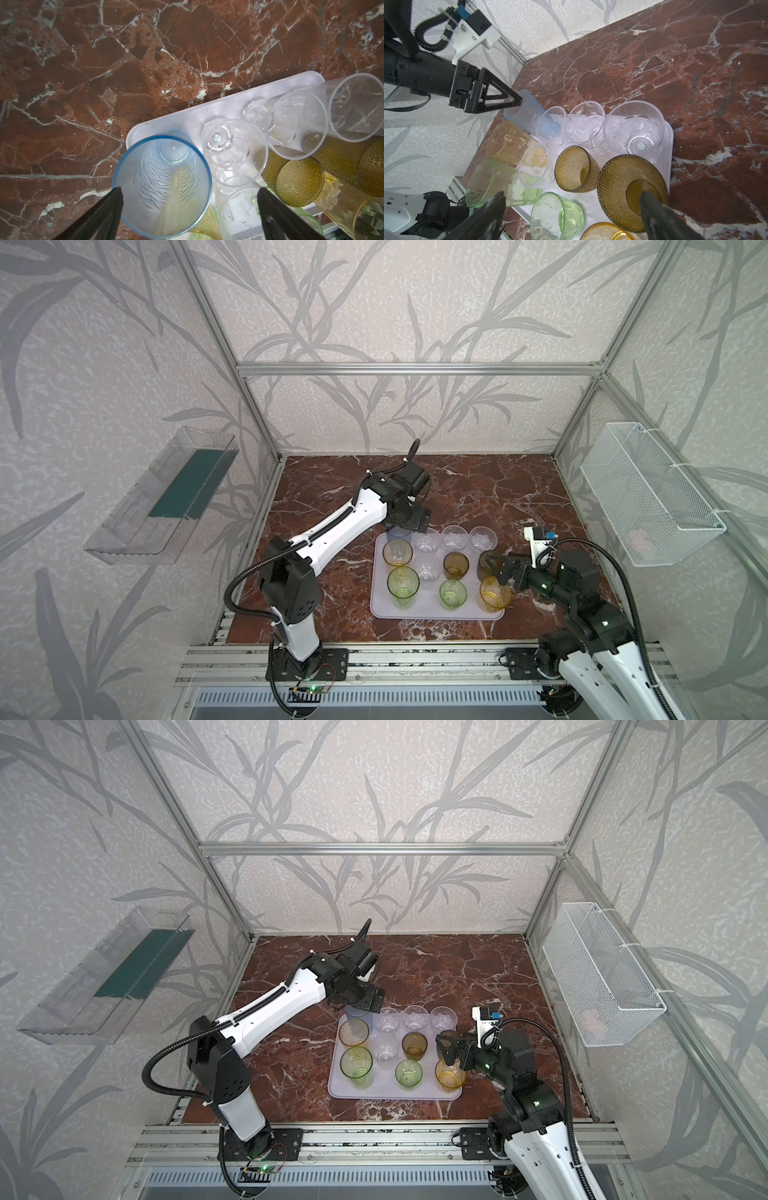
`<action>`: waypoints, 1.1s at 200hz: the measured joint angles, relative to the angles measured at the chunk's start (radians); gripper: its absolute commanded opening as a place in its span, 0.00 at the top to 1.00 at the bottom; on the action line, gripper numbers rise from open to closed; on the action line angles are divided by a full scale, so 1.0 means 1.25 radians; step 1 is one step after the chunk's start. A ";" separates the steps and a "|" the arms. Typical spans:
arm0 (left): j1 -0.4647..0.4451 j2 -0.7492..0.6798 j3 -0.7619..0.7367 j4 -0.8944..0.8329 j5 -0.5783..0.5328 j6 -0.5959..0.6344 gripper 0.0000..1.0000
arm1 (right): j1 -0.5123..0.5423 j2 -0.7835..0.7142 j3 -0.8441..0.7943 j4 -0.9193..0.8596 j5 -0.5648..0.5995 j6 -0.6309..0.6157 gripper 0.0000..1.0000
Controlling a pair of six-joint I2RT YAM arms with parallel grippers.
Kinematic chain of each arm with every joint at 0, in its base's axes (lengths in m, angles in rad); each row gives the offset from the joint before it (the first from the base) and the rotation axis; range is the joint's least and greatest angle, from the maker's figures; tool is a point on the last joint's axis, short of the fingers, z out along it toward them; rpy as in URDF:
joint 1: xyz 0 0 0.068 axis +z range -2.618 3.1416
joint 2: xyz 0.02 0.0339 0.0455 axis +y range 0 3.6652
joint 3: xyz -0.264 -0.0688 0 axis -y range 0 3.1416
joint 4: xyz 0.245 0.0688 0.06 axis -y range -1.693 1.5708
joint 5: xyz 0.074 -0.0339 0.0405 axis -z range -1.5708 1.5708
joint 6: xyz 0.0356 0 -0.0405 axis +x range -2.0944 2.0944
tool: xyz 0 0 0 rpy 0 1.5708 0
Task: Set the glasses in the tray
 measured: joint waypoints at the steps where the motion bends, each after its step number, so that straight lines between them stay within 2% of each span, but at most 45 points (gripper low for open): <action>1: 0.000 -0.001 0.000 0.000 0.000 0.000 0.01 | 0.000 0.000 0.000 0.000 0.000 0.000 0.01; 33: 0.000 -0.051 -0.029 0.023 -0.037 -0.005 0.01 | 0.000 0.018 0.002 0.004 0.007 0.000 0.01; 61: 0.002 -0.136 -0.105 0.080 -0.139 -0.014 0.01 | 0.000 0.045 0.002 0.031 0.080 -0.020 0.01; 89: 0.036 -0.304 -0.305 0.259 -0.255 -0.013 0.01 | 0.000 0.092 -0.004 0.106 0.199 -0.058 0.01; 120: 0.175 -0.495 -0.560 0.511 -0.318 -0.009 0.01 | -0.001 0.139 -0.026 0.215 0.323 -0.106 0.01; 134: 0.227 -0.536 -0.641 0.605 -0.363 0.019 0.01 | -0.002 0.158 -0.051 0.278 0.385 -0.128 0.01; 152: 0.256 -0.556 -0.736 0.739 -0.427 0.071 0.01 | -0.005 0.181 -0.103 0.374 0.465 -0.166 0.01; 167: 0.289 -0.559 -0.812 0.836 -0.444 0.097 0.01 | -0.007 0.223 -0.161 0.488 0.533 -0.207 0.01; 195: 0.375 -0.552 -0.952 1.011 -0.438 0.131 0.01 | -0.014 0.443 -0.239 0.762 0.639 -0.293 0.01; 220: 0.409 -0.520 -1.002 1.111 -0.443 0.160 0.01 | -0.017 0.603 -0.238 0.928 0.685 -0.366 0.01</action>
